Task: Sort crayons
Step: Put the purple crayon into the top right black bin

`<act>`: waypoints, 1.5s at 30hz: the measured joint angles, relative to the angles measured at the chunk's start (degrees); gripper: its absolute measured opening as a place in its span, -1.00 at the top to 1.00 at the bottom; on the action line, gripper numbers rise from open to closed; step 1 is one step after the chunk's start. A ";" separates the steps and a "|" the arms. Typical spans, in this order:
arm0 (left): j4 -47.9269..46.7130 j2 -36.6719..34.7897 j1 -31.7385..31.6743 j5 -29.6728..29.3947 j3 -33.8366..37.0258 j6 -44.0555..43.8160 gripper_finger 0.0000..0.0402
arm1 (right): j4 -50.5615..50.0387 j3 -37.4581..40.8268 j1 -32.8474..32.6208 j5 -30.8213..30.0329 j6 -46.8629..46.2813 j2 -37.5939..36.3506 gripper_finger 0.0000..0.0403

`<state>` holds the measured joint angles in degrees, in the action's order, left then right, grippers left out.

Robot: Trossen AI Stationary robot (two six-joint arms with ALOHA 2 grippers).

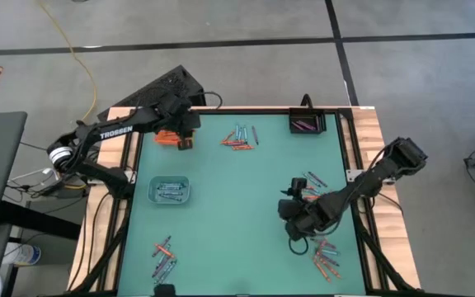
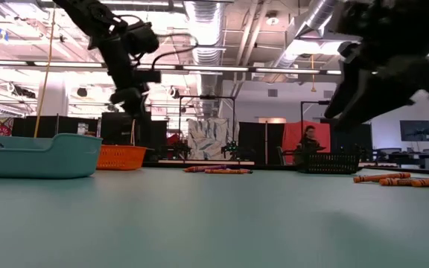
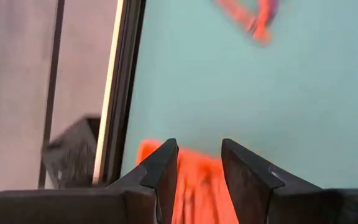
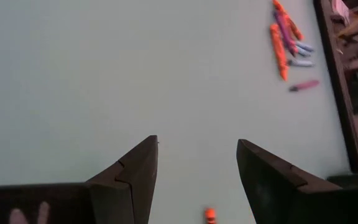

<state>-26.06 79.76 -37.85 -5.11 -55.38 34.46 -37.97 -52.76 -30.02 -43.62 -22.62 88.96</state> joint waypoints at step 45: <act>31.02 20.81 54.24 7.32 0.23 -18.89 0.43 | 24.31 -13.21 54.52 28.95 12.60 17.09 -0.08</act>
<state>4.96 100.57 16.39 2.20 -55.15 15.57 -13.66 -65.97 24.49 -14.67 -10.02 106.05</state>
